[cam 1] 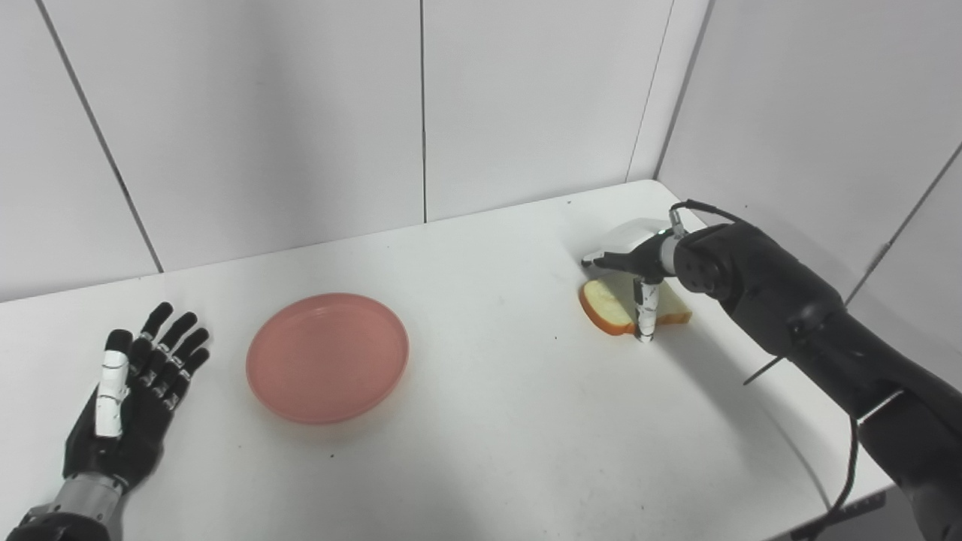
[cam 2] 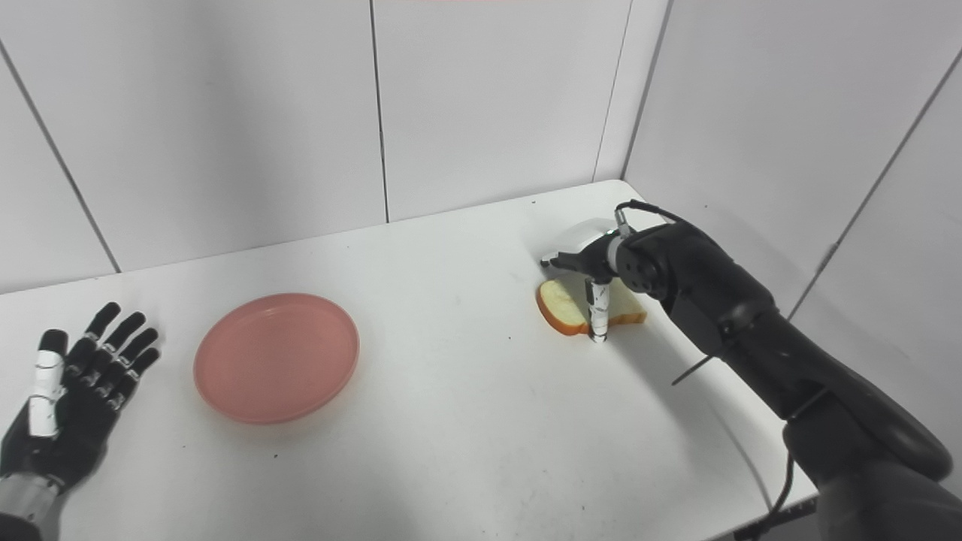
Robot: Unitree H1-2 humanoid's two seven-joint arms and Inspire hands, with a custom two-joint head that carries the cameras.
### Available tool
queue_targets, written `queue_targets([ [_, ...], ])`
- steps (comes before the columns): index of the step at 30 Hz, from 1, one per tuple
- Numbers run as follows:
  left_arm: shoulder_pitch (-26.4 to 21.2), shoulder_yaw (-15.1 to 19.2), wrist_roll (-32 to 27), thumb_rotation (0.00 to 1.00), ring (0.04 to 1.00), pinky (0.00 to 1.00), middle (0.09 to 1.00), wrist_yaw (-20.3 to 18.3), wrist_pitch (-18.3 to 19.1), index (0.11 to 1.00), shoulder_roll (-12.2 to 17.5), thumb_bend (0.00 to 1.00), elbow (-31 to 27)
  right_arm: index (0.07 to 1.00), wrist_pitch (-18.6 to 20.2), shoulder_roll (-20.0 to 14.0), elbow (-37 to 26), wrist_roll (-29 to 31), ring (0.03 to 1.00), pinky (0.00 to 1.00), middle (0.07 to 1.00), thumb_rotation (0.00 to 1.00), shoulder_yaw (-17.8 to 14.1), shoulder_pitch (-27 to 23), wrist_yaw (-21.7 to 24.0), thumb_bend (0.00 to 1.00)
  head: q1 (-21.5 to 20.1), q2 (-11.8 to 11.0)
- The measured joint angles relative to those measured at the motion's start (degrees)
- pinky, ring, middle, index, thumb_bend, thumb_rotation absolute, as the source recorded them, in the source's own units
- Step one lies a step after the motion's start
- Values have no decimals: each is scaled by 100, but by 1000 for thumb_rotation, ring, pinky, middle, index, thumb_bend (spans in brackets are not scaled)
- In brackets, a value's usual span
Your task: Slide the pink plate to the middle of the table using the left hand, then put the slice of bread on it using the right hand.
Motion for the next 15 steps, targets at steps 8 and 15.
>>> queue_targets([
  [8,1,-8,0,849,935,967,945,-90,12,964,34,850,5,536,-70,186,58,102,562,524,611,98,-255,167,-906,590,26,9],
  [15,9,3,1,861,950,982,956,-78,12,976,45,844,7,503,-547,215,230,390,404,411,504,0,-428,336,-1643,517,44,-35],
])
